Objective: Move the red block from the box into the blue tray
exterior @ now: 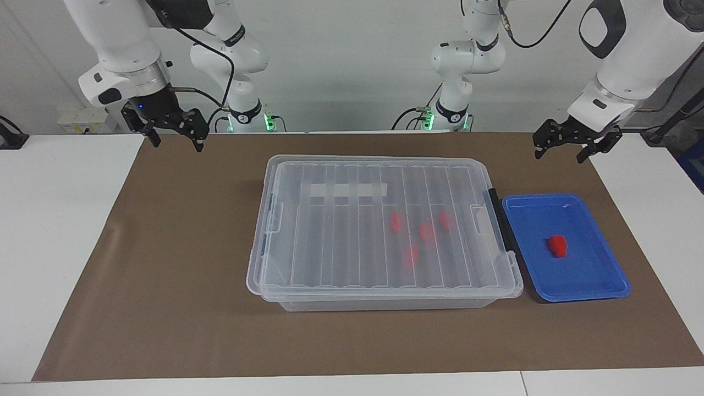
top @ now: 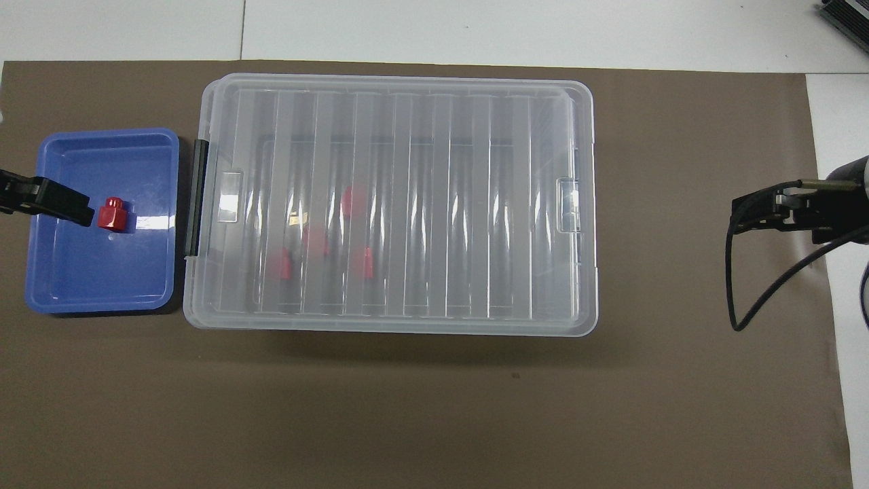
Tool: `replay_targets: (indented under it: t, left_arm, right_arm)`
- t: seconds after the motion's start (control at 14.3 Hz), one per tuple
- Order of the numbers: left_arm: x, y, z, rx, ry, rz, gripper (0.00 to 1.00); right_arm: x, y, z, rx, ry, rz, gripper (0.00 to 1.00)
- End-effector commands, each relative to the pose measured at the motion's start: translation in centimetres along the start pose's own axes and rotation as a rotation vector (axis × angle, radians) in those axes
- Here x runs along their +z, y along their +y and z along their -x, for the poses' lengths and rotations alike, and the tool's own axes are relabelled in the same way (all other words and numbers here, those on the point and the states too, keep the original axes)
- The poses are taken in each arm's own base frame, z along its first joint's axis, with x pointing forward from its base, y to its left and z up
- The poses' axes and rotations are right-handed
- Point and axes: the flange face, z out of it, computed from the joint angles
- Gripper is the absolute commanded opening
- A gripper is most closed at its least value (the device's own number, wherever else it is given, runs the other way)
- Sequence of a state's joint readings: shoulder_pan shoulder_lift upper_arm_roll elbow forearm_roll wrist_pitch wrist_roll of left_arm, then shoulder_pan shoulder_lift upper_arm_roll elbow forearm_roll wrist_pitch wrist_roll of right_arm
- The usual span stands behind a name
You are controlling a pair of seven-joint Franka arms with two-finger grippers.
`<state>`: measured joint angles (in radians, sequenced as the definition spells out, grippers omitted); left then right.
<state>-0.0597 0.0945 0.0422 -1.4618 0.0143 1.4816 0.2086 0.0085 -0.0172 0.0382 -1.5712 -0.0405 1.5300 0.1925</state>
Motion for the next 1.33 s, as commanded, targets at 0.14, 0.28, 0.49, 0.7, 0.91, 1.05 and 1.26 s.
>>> replay_targets:
  t: [0.14,0.28,0.49,0.7,0.91,1.05,1.26]
  left_arm:
    - [0.0,0.6,0.6,0.001,0.0,-0.013,1.0]
    - [0.6,0.8,0.7,0.005,0.0,-0.013,1.0]
    - [1.1,0.8,1.2,0.004,-0.011,-0.009,1.0]
    - [0.9,0.5,1.3,-0.002,-0.01,-0.009,1.0]
    - [0.9,0.0,1.4,-0.012,-0.01,-0.008,1.0]
    - [0.9,0.0,1.4,-0.012,-0.01,-0.008,1.0]
    - [0.9,0.1,1.4,-0.01,-0.01,-0.008,1.0]
  right_arm:
    - [-0.2,0.4,1.0,-0.014,-0.004,-0.002,1.0]
    - [-0.1,0.4,1.0,-0.015,-0.006,-0.001,1.0]
    - [-0.1,0.4,1.0,-0.016,-0.004,-0.002,1.0]
    - [0.0,0.4,1.0,-0.016,-0.006,-0.001,1.0]
    - [-0.1,0.4,1.0,-0.015,-0.004,-0.002,1.0]
    - [-0.1,0.4,1.0,-0.015,-0.003,-0.002,1.0]
    - [0.0,0.4,1.0,-0.016,-0.006,-0.001,1.0]
